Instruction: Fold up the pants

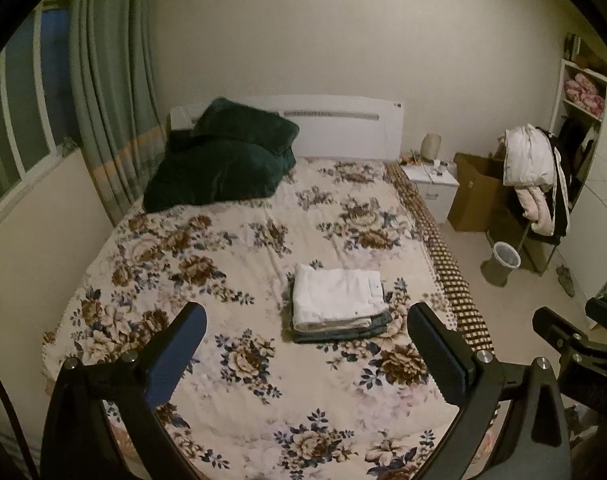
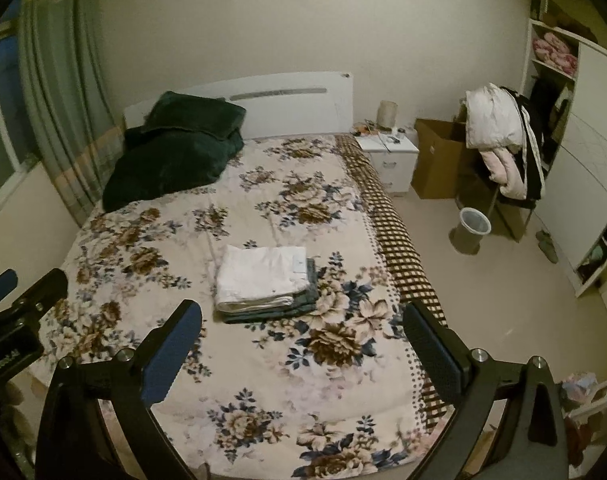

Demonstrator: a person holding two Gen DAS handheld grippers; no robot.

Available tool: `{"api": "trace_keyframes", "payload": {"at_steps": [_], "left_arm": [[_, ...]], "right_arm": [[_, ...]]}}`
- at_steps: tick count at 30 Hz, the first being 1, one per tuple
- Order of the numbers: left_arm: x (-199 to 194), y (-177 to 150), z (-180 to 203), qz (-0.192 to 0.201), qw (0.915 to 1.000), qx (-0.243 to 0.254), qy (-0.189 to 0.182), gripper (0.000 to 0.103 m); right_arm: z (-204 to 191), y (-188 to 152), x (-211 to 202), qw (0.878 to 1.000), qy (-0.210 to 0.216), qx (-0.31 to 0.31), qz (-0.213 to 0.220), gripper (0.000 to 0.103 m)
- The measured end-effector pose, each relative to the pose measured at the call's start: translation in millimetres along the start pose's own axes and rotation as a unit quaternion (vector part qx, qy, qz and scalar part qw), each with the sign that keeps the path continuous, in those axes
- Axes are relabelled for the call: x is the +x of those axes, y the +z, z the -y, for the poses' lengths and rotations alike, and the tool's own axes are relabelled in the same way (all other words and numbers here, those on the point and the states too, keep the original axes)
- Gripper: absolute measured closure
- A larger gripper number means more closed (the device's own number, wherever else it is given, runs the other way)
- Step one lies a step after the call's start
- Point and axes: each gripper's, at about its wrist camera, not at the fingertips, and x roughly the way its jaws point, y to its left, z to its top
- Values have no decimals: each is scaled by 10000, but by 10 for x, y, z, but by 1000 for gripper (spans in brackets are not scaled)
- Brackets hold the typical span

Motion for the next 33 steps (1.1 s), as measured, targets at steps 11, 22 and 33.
{"api": "trace_keyframes", "payload": {"at_steps": [11,22,33], "left_arm": [[728,-179,92,-301,9989,4,346,0],[1067,-302,155,-569,9967,91,570,0],[1108,-283,116,-545,9968,75,574,0]], "right_arm": [[25,-21,987,9995,-179,-234,-122,1],[-54,-71,1635,9989,-194,-307,-308,1],[-102,-104,1682,9991,-114,-305,-282,1]]}}
